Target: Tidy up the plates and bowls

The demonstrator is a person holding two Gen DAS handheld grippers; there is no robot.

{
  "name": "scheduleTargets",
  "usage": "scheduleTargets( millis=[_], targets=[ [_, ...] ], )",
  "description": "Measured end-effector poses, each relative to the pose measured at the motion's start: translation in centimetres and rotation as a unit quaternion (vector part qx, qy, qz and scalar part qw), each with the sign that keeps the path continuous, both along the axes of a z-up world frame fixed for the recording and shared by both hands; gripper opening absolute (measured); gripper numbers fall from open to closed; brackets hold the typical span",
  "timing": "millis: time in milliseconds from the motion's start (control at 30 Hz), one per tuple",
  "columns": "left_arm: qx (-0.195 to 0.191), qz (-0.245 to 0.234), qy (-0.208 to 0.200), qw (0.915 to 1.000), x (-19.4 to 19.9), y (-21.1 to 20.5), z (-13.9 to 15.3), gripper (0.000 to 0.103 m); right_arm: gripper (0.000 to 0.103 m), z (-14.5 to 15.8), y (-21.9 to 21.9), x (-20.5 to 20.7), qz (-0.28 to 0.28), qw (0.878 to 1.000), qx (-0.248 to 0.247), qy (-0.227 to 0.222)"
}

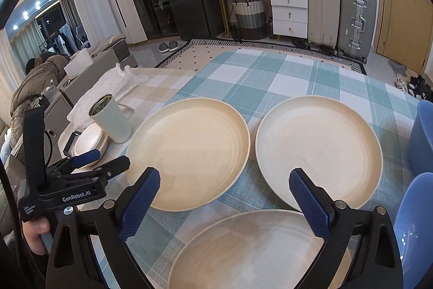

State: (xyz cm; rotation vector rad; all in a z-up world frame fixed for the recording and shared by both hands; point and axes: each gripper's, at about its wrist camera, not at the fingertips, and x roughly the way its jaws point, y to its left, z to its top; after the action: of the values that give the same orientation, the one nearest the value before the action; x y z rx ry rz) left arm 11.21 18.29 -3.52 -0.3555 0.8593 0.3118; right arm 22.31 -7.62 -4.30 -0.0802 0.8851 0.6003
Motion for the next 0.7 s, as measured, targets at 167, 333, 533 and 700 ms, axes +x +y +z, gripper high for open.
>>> scheduleTargets(
  millis=[167, 333, 533, 700],
  targets=[
    [-0.01, -0.005, 0.002, 0.9999, 0.2, 0.2, -0.6, 0.088, 0.086, -1.6, 0.6, 0.8, -0.001, 1.0, 0.002, 0.019],
    [-0.014, 0.005, 0.009, 0.9999, 0.6, 0.3, -1.4, 0.088, 0.083, -2.8, 0.9, 1.2, 0.002, 0.999, 0.004, 0.034],
    [-0.032, -0.003, 0.017, 0.9993, 1.2, 0.6, -2.3, 0.079, 0.076, -3.7, 1.4, 1.4, 0.011, 0.999, 0.003, 0.046],
    [-0.035, -0.008, 0.025, 0.999, 1.5, 0.5, -2.9, 0.069, 0.072, -4.2, 1.9, 1.7, 0.017, 0.998, 0.003, 0.053]
  ],
)
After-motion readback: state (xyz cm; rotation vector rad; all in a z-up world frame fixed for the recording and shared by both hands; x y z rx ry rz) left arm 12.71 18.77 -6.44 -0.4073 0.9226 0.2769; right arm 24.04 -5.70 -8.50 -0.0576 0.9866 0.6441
